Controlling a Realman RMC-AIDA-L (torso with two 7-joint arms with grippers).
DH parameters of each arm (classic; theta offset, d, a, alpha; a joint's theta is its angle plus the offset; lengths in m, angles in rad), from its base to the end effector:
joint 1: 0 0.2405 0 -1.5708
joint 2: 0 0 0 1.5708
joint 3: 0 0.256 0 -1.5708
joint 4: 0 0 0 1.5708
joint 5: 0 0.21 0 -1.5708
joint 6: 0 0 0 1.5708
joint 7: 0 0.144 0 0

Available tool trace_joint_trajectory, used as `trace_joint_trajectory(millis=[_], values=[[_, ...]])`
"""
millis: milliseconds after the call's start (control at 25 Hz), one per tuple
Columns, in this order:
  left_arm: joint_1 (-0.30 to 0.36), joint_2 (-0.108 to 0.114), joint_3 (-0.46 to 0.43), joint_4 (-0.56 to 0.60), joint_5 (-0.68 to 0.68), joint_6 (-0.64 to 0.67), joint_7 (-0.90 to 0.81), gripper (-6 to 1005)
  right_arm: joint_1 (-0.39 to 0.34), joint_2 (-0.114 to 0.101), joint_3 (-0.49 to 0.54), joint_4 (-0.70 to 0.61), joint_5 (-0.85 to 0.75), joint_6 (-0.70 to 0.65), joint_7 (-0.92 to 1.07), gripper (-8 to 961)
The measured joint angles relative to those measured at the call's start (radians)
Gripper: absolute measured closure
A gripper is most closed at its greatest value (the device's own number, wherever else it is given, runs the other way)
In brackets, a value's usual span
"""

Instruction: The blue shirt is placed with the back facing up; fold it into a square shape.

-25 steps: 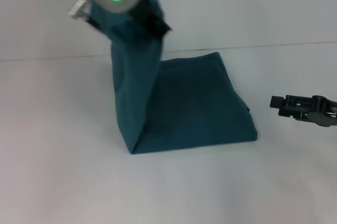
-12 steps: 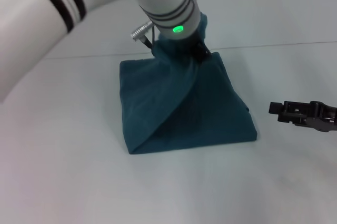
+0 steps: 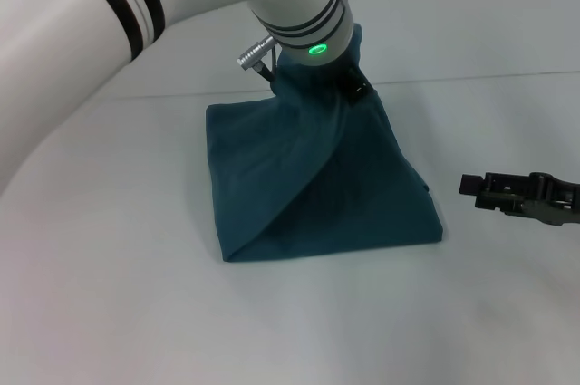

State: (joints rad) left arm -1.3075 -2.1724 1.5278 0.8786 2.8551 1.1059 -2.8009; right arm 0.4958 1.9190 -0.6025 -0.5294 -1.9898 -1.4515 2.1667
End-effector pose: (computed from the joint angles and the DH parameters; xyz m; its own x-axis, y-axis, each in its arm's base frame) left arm 0.0210 0.4371 -0.0826 0.9323 0.2885 -0.2179 0.0944 -0.7760 -0.6236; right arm 0.3232 0.3387 0.0566 0.1057 -0.8180 -0.5655 -0.9625 -0.2270 0.1484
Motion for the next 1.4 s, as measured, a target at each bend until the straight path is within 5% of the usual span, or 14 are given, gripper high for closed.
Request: trace_joint_trajectory(millis=[720, 800, 840, 920, 1040, 1280, 1400], values=[[0.024, -0.003, 0.126, 0.025, 0.002, -0.117, 0.030, 790, 0.000, -0.002, -0.003, 0.000, -0.009, 0.008, 0.002, 282], [0.039, -0.003, 0.122, 0.057, -0.001, -0.119, 0.029, 702, 0.000, -0.003, -0.004, 0.000, -0.009, 0.008, 0.002, 282], [0.105, -0.003, 0.070, 0.177, -0.025, -0.117, 0.023, 657, 0.000, -0.004, -0.003, 0.000, -0.009, 0.009, 0.003, 282], [0.144, -0.003, 0.021, 0.249, -0.049, -0.106, 0.016, 569, 0.000, -0.005, -0.004, 0.000, -0.009, 0.008, 0.003, 283], [0.221, 0.002, -0.174, 0.360, -0.147, -0.036, -0.001, 455, 0.002, -0.007, -0.003, 0.000, -0.009, 0.009, 0.004, 283], [0.342, 0.011, -0.603, 0.359, -0.385, 0.150, 0.008, 292, 0.008, -0.013, -0.006, 0.000, -0.009, 0.004, 0.007, 283], [0.454, 0.030, -0.700, 0.325, -0.559, 0.211, 0.029, 226, 0.015, -0.021, -0.010, -0.006, -0.019, 0.000, 0.015, 282]])
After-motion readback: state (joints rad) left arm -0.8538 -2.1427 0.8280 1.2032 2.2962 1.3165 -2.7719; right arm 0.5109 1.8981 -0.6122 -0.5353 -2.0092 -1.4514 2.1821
